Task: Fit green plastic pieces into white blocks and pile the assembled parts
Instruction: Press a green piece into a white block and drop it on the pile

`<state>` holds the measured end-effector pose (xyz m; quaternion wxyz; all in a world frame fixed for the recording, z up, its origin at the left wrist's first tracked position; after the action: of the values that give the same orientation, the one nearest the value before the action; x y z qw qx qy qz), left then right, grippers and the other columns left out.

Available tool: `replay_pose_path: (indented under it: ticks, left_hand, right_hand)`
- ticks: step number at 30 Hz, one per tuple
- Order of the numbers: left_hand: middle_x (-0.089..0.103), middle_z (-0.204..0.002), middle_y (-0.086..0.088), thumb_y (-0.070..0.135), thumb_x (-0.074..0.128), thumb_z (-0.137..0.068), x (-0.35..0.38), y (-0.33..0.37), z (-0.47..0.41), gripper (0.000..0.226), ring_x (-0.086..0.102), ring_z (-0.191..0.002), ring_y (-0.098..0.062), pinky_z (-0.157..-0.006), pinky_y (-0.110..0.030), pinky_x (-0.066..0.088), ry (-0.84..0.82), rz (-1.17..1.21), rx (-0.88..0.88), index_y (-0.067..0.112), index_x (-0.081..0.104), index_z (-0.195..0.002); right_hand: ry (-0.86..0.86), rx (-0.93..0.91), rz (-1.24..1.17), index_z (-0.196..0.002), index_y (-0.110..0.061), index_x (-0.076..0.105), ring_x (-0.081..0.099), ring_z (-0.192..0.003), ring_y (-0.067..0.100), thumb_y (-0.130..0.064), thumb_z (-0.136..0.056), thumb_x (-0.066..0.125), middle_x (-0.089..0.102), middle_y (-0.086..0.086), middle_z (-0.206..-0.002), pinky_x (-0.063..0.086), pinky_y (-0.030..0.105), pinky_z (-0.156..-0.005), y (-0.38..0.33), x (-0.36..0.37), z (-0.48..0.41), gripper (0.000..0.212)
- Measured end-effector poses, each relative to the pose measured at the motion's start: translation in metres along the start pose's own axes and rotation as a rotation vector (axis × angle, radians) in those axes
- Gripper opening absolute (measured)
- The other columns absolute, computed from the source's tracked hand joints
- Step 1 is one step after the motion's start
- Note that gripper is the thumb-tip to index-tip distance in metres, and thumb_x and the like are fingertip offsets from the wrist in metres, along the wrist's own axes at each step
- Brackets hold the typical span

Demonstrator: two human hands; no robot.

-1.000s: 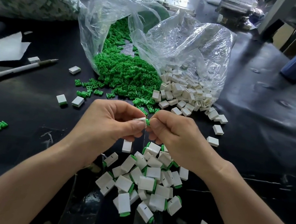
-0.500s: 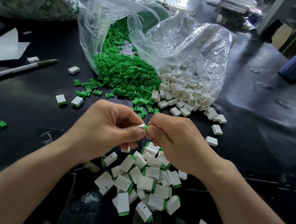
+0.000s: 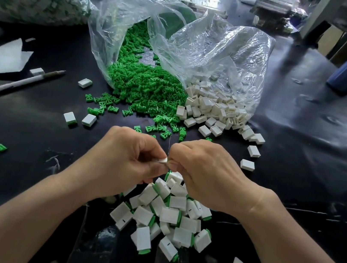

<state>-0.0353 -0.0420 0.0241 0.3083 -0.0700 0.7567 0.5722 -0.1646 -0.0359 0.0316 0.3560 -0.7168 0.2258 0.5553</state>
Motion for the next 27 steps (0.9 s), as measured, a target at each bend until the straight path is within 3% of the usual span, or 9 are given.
replay_pose_path:
  ticks: [3,6,9,11,13,17,20,22,27]
  left_hand:
    - [0.067,-0.057,-0.006,0.032,0.07,-0.06,-0.004,0.004,-0.001,0.024,0.063,-0.048,-0.014,-0.048,-0.022,0.053,0.036,0.222,-0.013,0.011,0.071,-0.071]
    - [0.067,-0.06,-0.008,0.022,0.07,-0.059,-0.006,0.004,-0.003,0.022,0.064,-0.05,-0.012,-0.047,-0.019,0.051,0.074,0.409,-0.02,0.006,0.068,-0.074]
    - [0.069,-0.064,-0.008,0.018,0.069,-0.06,-0.005,0.004,-0.004,0.018,0.064,-0.055,-0.013,-0.051,-0.02,0.052,0.084,0.49,-0.027,0.008,0.069,-0.076]
    - [0.071,-0.075,-0.011,0.017,0.069,-0.059,-0.006,0.003,-0.004,0.019,0.065,-0.065,-0.016,-0.06,-0.021,0.054,0.12,0.531,-0.015,0.009,0.07,-0.076]
    - [0.071,-0.092,-0.014,0.016,0.069,-0.057,-0.006,0.003,-0.005,0.022,0.067,-0.081,-0.021,-0.073,-0.026,0.056,0.134,0.556,-0.002,0.006,0.071,-0.077]
    - [0.068,-0.09,-0.02,0.005,0.065,-0.063,0.0,0.008,-0.004,0.016,0.059,-0.068,-0.037,-0.06,-0.033,0.058,0.047,0.681,0.01,-0.001,0.069,-0.077]
    - [0.065,-0.083,-0.025,0.009,0.065,-0.065,0.0,0.009,-0.003,0.018,0.058,-0.062,-0.036,-0.056,-0.04,0.055,0.028,0.652,0.02,0.0,0.068,-0.08]
    - [0.063,-0.075,-0.027,0.006,0.064,-0.066,0.0,0.009,-0.003,0.018,0.058,-0.057,-0.031,-0.053,-0.035,0.054,0.013,0.689,0.027,-0.004,0.068,-0.08]
    - [0.064,-0.069,-0.021,0.002,0.062,-0.068,0.003,0.011,-0.003,0.031,0.062,-0.057,-0.036,-0.059,-0.043,0.056,0.044,0.676,0.062,-0.006,0.062,-0.098]
  right_hand:
    - [0.183,0.005,-0.14,-0.073,-0.003,0.055,0.041,-0.054,0.024,-0.006,-0.085,0.051,0.044,0.001,-0.061,0.039,0.04,-0.05,0.002,-0.005,0.001,0.014]
    - [0.315,0.094,-0.444,-0.072,-0.006,0.058,0.049,-0.056,0.024,-0.021,-0.087,0.048,0.053,0.007,-0.059,0.041,0.04,-0.052,0.009,-0.006,0.001,0.024]
    - [0.279,0.198,-0.811,-0.068,-0.021,0.057,0.052,-0.056,0.01,-0.044,-0.087,0.045,0.055,-0.003,-0.059,0.045,0.026,-0.052,0.016,-0.003,-0.001,0.032]
    - [0.261,0.268,-0.98,-0.071,-0.016,0.059,0.053,-0.056,0.006,-0.049,-0.082,0.038,0.058,-0.003,-0.062,0.043,0.018,-0.054,0.019,0.0,-0.001,0.041]
    - [0.171,0.311,-1.123,-0.076,-0.01,0.06,0.054,-0.059,0.008,-0.05,-0.079,0.034,0.061,-0.003,-0.066,0.043,0.019,-0.055,0.017,0.006,-0.002,0.047]
    - [-0.027,0.296,-1.416,-0.088,-0.013,0.061,0.057,-0.065,0.012,-0.054,-0.084,0.031,0.063,-0.002,-0.071,0.044,0.021,-0.057,0.005,0.014,-0.006,0.051]
    - [-0.122,0.285,-1.53,-0.088,-0.012,0.062,0.053,-0.061,0.01,-0.055,-0.086,0.025,0.062,0.0,-0.071,0.043,0.018,-0.055,0.0,0.014,-0.006,0.056]
    - [-0.143,0.282,-1.55,-0.081,-0.019,0.065,0.049,-0.06,0.009,-0.051,-0.084,0.027,0.058,-0.001,-0.067,0.042,0.018,-0.055,-0.001,0.013,-0.006,0.05]
    - [-0.141,0.283,-1.567,-0.073,-0.034,0.07,0.038,-0.057,0.004,-0.051,-0.083,0.031,0.044,-0.007,-0.063,0.035,0.016,-0.054,-0.004,0.011,-0.005,0.043]
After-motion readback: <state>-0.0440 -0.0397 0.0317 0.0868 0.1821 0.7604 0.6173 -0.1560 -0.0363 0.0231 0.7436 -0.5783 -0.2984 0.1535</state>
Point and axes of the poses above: each hand's wrist, its own z-axis away from the middle knuckle, its own x-axis out of the palm, y = z × x, the point moved 4 cm from there along -z, towards the middle knuckle
